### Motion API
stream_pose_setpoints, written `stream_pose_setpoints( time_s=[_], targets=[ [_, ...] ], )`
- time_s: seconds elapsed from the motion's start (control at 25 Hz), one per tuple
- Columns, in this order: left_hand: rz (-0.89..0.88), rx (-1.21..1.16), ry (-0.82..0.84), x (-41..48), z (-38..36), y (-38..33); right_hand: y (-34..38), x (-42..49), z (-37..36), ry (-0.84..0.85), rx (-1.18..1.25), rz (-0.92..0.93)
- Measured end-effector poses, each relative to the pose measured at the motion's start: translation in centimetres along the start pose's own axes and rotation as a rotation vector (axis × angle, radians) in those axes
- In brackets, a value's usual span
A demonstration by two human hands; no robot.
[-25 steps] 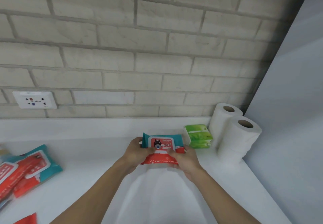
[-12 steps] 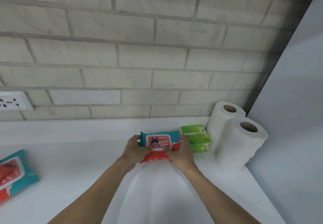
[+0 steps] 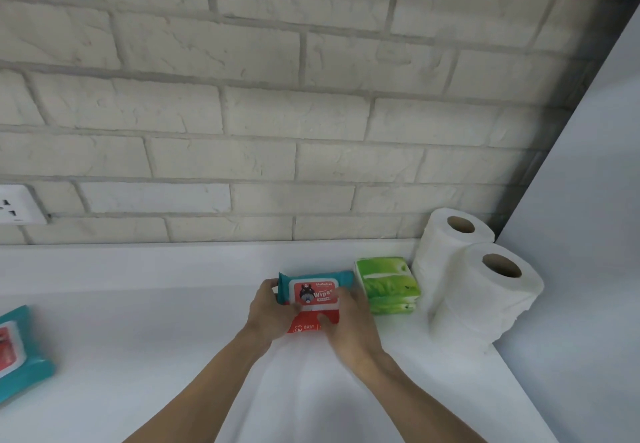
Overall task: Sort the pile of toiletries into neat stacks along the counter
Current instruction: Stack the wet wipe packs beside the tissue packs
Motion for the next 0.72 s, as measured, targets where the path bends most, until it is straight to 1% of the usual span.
stream_pose_setpoints(
  time_s=[0.12,0.2,0.28,0.32,0.36,0.44,0.52,0.6,0.64,0.72],
  targets=[
    [-0.022,0.036,-0.065,-0.2,-0.1,0.0,0.5,-0.1,0.0,-0.007,-0.286,0.037],
    [-0.052,0.084,-0.090,-0.3,-0.2,-0.2,0.8,-0.3,0.0,-0.030,-0.392,0.034],
    [-0.105,0.142,-0.104,-0.2,-0.3,-0.3,1.4,-0.7,0.0,-0.094,-0.485,0.062],
    [-0.137,0.175,-0.110,-0.2,-0.3,-0.2,1.5,-0.8,-0.3,-0.099,-0.517,0.076],
    [-0.184,0.216,-0.113,0.0,-0.4,-0.1,1.6,-0.9,-0.6,-0.110,-0.521,0.100],
    [-0.310,0.333,-0.135,-0.1,-0.5,0.1,1.4,-1.3,-1.7,-0.076,-0.437,0.153],
    [-0.416,0.492,-0.165,-0.2,-0.5,0.6,1.1,-1.7,-2.7,-0.048,-0.325,0.198],
    [-0.500,0.647,-0.157,-0.1,-0.5,1.2,0.5,-1.9,-3.5,-0.022,-0.294,0.209],
    [-0.527,0.706,-0.130,-0.1,-0.7,1.5,0.3,-2.0,-3.8,0.015,-0.292,0.202],
    [-0.521,0.785,-0.062,-0.2,-1.1,2.2,0.0,-2.1,-4.3,0.077,-0.287,0.186]
  ],
)
Point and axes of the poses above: each hand's wrist, its own x-axis towards the middle knuckle, its own z-axis out of the back of the hand, y = z × x, the point moved 7 cm from there along x, towards the middle knuckle, and after that the axes turned 7 degrees about x, right-handed, at the moved point
